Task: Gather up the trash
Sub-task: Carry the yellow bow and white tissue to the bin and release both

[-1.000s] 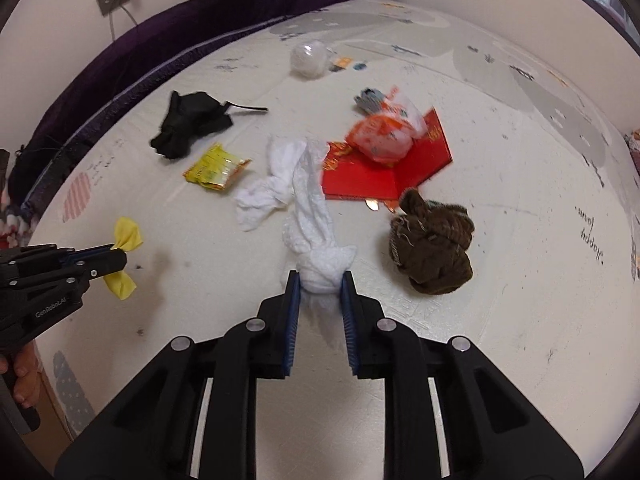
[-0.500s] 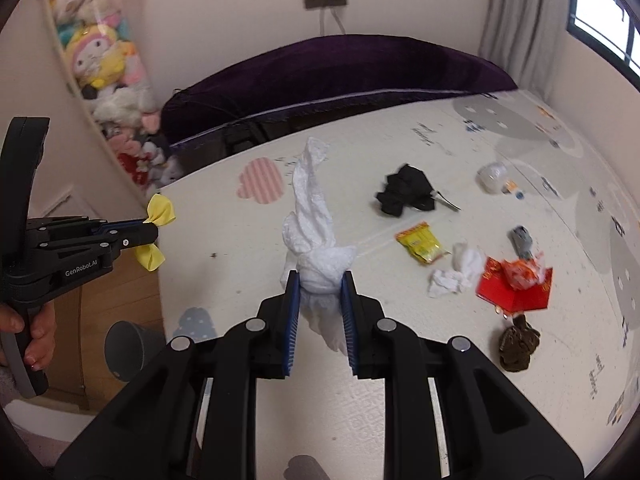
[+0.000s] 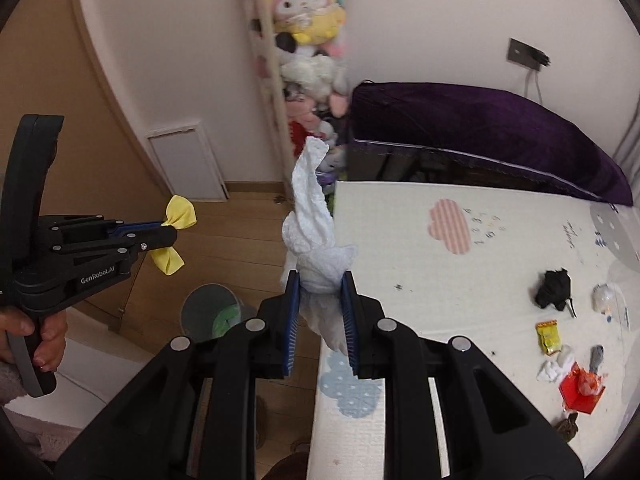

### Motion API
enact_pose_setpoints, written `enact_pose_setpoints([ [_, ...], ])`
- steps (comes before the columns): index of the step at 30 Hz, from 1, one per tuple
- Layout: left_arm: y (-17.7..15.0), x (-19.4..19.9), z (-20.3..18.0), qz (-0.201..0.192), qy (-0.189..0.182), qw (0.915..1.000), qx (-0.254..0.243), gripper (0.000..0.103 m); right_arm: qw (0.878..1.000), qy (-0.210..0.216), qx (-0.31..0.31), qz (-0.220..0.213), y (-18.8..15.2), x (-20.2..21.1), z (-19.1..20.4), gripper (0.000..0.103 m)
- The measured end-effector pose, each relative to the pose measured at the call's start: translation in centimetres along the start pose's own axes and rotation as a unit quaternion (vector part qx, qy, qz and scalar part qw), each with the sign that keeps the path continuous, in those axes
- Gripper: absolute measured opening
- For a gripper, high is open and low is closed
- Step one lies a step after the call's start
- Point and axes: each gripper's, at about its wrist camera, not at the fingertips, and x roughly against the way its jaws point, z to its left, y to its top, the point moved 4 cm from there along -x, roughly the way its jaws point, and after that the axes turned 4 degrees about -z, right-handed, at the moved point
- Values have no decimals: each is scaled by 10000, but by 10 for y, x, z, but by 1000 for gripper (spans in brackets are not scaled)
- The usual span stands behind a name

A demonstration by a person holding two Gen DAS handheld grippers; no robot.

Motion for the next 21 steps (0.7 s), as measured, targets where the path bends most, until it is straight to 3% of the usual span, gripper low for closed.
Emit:
enact_pose_setpoints([
  [5,-20,19,81,-10,357,9978,557,9,9979,514,387,85,20,-30,84,19],
  [11,-59,16,163,61,898,9879,1261,9,9885,1148,942,275,22,-84,168,19],
  [17,-117,-10,230,215,1469,9644,2187,9,9689,1715,1608,771,-10,-175,237,20],
  [21,-162,-36,262,147,1585,9524,2600,9,9576,1870,1944,1010,-48,-238,272,21],
])
